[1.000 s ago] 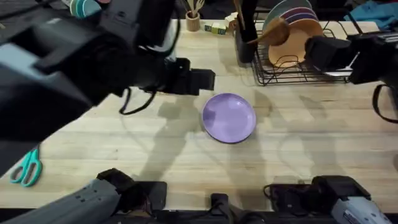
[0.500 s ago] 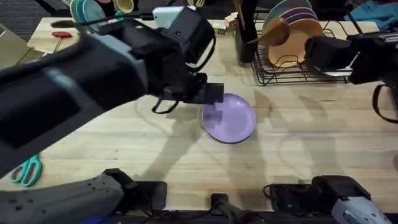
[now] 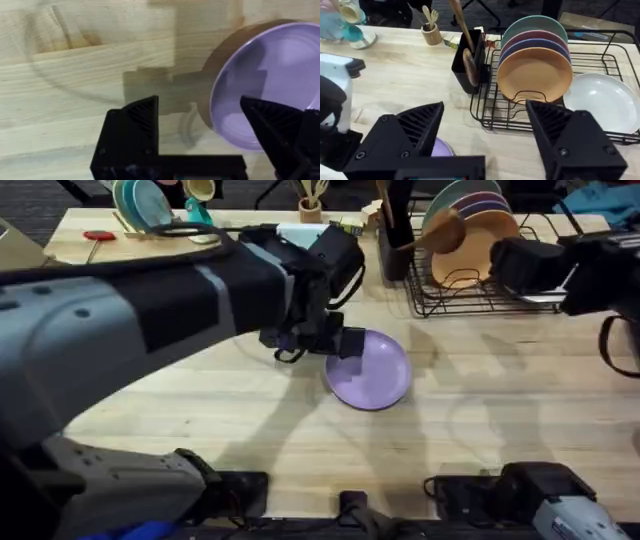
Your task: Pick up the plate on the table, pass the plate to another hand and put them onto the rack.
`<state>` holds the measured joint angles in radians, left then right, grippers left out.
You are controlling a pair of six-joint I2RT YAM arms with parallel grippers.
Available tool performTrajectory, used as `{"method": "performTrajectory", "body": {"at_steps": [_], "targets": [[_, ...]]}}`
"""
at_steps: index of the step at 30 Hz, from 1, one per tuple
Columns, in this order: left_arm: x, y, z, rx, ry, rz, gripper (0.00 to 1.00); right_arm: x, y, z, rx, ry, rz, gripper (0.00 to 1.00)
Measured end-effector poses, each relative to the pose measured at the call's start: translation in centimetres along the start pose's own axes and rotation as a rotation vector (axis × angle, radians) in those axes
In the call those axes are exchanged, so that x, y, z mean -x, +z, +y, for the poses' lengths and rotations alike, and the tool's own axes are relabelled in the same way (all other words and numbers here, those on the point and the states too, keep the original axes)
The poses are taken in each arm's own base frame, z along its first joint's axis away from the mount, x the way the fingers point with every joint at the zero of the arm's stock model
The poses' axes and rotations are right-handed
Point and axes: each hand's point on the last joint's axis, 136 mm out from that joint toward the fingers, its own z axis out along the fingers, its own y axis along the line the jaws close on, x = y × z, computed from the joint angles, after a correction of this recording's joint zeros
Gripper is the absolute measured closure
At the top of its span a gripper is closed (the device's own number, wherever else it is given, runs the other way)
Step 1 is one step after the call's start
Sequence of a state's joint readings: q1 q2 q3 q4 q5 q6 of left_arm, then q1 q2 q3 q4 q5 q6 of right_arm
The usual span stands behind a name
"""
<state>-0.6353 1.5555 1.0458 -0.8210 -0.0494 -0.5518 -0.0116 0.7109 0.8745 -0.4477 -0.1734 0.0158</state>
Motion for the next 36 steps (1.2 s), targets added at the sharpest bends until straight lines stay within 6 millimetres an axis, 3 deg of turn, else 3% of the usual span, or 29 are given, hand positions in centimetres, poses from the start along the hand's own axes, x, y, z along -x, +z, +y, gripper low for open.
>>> {"method": "performTrajectory", "body": {"at_steps": [13, 21, 24, 31, 36], "targets": [[-0.8, 3.2, 0.2, 0.040, 0.001, 0.080, 0.007, 0.0, 0.0, 0.0, 0.000, 0.000, 0.000, 0.006], [-0.6, 3.3, 0.0, 0.032, 0.000, 0.075, 0.025, 0.0, 0.0, 0.0, 0.000, 0.000, 0.001, 0.007], [-0.5, 3.3, -0.3, 0.021, -0.002, 0.069, 0.163, 0.0, 0.0, 0.0, 0.000, 0.000, 0.001, 0.006], [-0.4, 3.3, -0.6, 0.005, -0.003, 0.067, 0.608, 0.0, 0.0, 0.0, 0.000, 0.000, 0.001, 0.006], [-0.2, 3.3, -0.7, 0.003, -0.004, 0.063, 0.784, 0.0, 0.0, 0.0, 0.000, 0.000, 0.001, 0.006]]}}
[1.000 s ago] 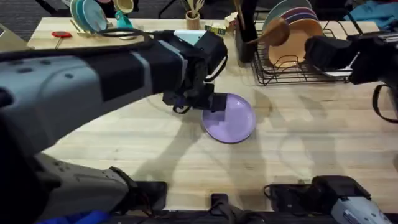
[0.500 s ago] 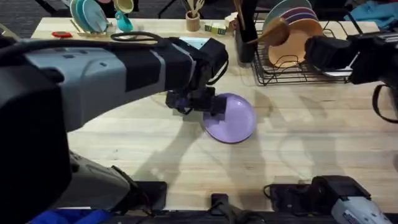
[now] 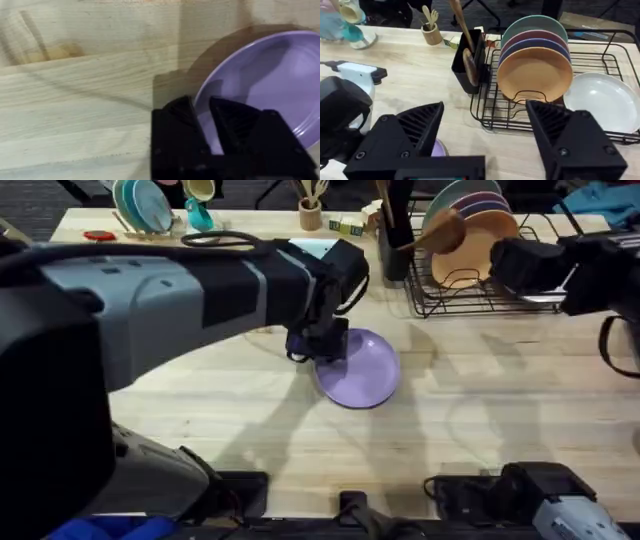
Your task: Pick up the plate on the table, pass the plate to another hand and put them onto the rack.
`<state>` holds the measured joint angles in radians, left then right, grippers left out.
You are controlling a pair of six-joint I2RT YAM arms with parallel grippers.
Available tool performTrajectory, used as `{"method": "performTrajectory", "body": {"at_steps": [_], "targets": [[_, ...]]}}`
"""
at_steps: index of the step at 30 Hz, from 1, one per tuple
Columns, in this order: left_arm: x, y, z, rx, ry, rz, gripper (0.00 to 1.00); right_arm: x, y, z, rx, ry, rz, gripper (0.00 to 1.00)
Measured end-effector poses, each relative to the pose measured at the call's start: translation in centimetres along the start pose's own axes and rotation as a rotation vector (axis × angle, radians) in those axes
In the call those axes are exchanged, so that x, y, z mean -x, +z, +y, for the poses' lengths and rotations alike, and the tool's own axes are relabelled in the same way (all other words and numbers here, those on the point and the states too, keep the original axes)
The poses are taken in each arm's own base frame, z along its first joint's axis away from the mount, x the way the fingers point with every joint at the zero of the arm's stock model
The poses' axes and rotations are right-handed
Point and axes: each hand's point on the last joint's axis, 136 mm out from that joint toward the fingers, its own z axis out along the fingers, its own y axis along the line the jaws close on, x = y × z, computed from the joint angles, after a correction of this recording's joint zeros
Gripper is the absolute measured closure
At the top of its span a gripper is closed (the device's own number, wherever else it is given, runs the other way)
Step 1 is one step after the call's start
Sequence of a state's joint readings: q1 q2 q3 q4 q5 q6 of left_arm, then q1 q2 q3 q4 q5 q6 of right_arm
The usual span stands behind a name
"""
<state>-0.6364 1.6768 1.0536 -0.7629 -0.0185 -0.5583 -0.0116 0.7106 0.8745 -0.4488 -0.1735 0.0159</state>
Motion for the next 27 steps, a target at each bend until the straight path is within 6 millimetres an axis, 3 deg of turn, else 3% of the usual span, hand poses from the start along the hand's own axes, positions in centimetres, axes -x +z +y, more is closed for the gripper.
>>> {"method": "performTrajectory", "body": {"at_steps": [5, 12, 27], "targets": [[0.5, -0.3, -0.4, -0.014, -0.002, -0.014, 0.949, 0.0, 0.0, 0.0, 0.000, 0.000, 0.000, 0.006], [0.8, -1.3, -0.7, -0.019, 0.043, -0.005, 0.957, 0.0, 0.0, 0.0, 0.000, 0.000, 0.000, 0.006], [5.5, -6.3, -3.3, -0.066, 0.106, -0.118, 0.960, 0.0, 0.0, 0.0, 0.000, 0.000, 0.000, 0.007]]}}
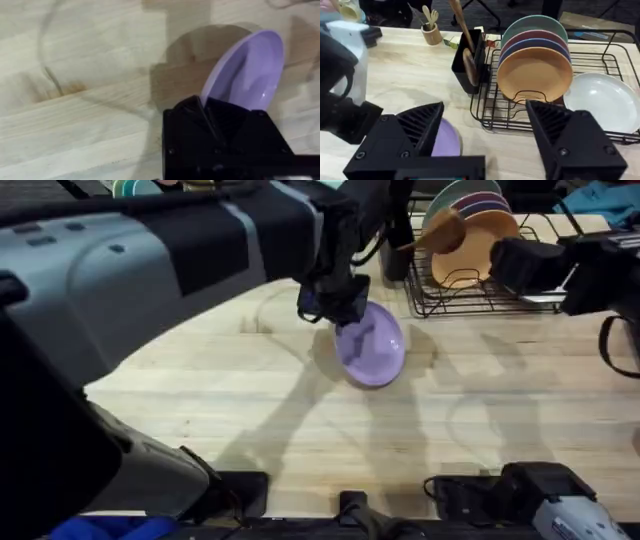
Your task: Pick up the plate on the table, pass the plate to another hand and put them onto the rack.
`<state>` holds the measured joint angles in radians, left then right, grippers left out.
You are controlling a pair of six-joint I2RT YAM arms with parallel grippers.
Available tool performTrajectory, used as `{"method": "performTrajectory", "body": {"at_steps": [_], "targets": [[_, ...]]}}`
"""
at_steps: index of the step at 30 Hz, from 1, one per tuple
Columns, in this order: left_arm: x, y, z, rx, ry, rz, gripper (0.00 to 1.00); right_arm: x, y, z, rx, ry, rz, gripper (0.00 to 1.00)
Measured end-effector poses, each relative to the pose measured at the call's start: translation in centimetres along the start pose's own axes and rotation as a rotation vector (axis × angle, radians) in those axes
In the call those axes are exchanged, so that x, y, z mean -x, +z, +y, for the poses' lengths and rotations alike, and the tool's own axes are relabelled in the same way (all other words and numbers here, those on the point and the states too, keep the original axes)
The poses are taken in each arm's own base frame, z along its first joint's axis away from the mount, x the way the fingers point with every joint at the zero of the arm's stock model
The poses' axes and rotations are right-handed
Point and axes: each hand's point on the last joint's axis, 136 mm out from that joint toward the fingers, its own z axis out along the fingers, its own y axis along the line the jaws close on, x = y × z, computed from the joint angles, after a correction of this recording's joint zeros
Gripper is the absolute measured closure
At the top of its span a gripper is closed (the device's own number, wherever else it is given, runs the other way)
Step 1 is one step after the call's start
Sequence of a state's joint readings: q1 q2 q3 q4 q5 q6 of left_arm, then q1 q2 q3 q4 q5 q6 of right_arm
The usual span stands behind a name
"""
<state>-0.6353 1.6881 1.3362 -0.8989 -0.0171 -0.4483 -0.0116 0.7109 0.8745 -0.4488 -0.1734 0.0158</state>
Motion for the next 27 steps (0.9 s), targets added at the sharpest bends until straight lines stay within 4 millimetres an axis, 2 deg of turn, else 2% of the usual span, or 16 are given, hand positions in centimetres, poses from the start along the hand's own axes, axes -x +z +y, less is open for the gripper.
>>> {"method": "performTrajectory", "body": {"at_steps": [6, 12, 17, 23, 27], "targets": [[1.2, -1.1, -0.4, -0.008, 0.031, -0.029, 0.960, 0.0, 0.0, 0.0, 0.000, 0.000, 0.000, 0.006], [1.4, -1.9, -0.2, -0.001, 0.047, -0.023, 0.960, 0.0, 0.0, 0.0, 0.000, 0.000, 0.001, 0.006], [1.7, -2.8, 1.5, 0.022, 0.012, -0.002, 0.960, 0.0, 0.0, 0.0, 0.000, 0.000, 0.001, 0.005], [3.7, -4.9, 4.0, 0.039, -0.064, -0.025, 0.959, -0.1, 0.0, 0.1, 0.004, 0.019, 0.002, 0.007], [5.1, -6.4, 4.8, 0.022, -0.104, -0.054, 0.959, -0.1, 0.0, 0.1, 0.004, 0.027, 0.002, 0.006]]}}
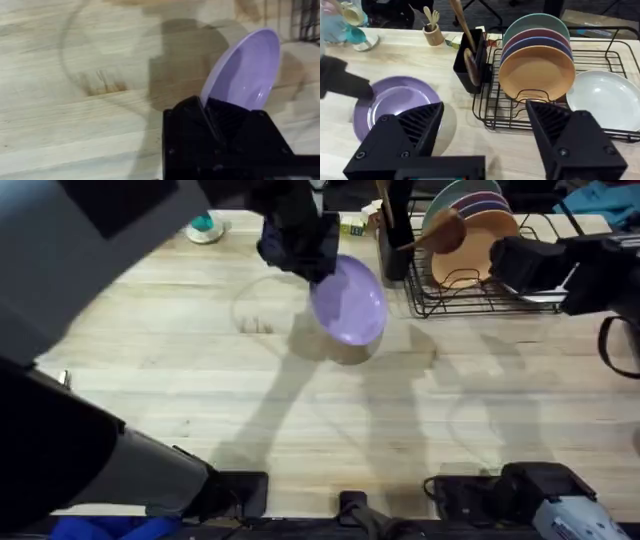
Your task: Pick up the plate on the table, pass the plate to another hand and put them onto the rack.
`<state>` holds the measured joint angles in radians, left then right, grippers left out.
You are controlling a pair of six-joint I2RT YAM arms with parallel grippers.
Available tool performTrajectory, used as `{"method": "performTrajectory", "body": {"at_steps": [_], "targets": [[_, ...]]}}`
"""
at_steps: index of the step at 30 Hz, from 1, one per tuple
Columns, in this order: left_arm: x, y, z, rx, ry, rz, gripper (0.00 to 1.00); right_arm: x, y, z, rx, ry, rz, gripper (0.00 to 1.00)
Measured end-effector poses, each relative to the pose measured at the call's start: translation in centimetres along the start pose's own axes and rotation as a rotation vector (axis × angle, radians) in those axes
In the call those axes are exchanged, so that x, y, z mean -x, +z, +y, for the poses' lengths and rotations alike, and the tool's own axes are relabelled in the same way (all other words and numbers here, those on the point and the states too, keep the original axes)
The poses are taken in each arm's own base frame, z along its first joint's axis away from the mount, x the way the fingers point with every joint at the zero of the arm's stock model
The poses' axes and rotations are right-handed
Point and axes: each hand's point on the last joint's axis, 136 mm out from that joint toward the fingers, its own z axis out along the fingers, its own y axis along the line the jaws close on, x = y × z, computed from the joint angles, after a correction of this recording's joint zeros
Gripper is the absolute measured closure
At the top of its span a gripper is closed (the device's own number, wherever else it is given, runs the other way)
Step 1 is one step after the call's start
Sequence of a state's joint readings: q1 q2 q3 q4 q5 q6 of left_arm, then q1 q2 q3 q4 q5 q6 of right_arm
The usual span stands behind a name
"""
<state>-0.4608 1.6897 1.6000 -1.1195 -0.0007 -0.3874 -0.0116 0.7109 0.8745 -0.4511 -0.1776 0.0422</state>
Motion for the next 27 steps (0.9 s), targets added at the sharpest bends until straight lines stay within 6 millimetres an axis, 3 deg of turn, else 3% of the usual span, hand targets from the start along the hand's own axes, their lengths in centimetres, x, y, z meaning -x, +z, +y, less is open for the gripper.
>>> {"method": "performTrajectory", "body": {"at_steps": [5, 21, 27], "targets": [[1.4, -1.2, -0.1, -0.081, -0.027, -0.024, 0.959, 0.0, 0.0, 0.0, 0.002, 0.004, 0.000, 0.006], [2.0, -6.7, -0.7, -0.416, -0.125, -0.046, 0.959, 0.0, 0.0, 0.0, 0.003, 0.070, 0.001, 0.006], [2.1, -7.2, -0.6, -0.461, -0.142, -0.041, 0.959, 0.0, 0.0, 0.0, 0.003, 0.110, 0.000, 0.006]]}}
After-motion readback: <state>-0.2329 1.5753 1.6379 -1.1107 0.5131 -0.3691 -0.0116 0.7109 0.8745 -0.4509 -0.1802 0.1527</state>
